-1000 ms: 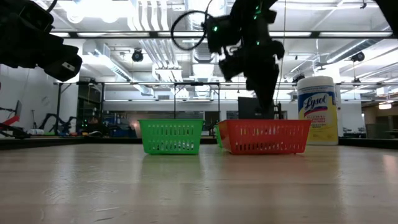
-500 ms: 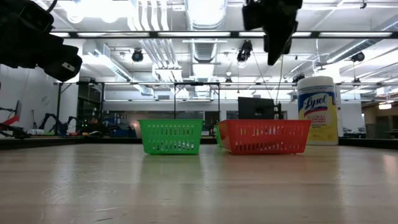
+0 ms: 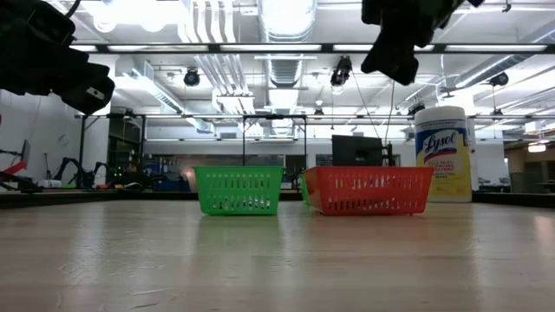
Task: Pick & Place First Aid Supplies
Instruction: Return to Home Position
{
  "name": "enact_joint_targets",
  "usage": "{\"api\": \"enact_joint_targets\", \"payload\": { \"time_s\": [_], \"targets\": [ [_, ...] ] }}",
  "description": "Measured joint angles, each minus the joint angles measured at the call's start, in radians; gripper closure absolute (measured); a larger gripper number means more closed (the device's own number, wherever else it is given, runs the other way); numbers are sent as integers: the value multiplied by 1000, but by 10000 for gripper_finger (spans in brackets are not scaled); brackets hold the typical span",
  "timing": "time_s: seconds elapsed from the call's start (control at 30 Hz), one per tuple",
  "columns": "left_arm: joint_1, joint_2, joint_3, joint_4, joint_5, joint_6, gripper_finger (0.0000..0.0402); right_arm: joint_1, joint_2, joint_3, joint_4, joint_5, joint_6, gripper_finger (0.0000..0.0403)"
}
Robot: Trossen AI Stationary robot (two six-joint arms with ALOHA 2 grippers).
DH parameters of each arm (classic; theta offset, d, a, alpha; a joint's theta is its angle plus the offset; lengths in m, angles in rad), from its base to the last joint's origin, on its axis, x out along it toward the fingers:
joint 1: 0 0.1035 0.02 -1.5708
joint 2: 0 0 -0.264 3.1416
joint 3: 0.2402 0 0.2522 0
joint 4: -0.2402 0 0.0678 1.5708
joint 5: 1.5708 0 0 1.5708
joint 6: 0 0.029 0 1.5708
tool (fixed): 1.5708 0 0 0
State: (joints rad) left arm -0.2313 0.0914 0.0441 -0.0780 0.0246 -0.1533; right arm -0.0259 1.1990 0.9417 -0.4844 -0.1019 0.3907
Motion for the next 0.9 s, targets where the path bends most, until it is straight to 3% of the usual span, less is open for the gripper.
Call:
{"api": "enact_joint_targets", "payload": {
  "time_s": [0.4, 0.9],
  "targets": [
    [0, 0, 0, 1, -1, -1, 287, 46, -149, -201, 50, -3, 4, 394],
    [0, 0, 0, 2, -19, -4, 287, 46, -579, -444, 75, 0, 3, 394]
  ]
}}
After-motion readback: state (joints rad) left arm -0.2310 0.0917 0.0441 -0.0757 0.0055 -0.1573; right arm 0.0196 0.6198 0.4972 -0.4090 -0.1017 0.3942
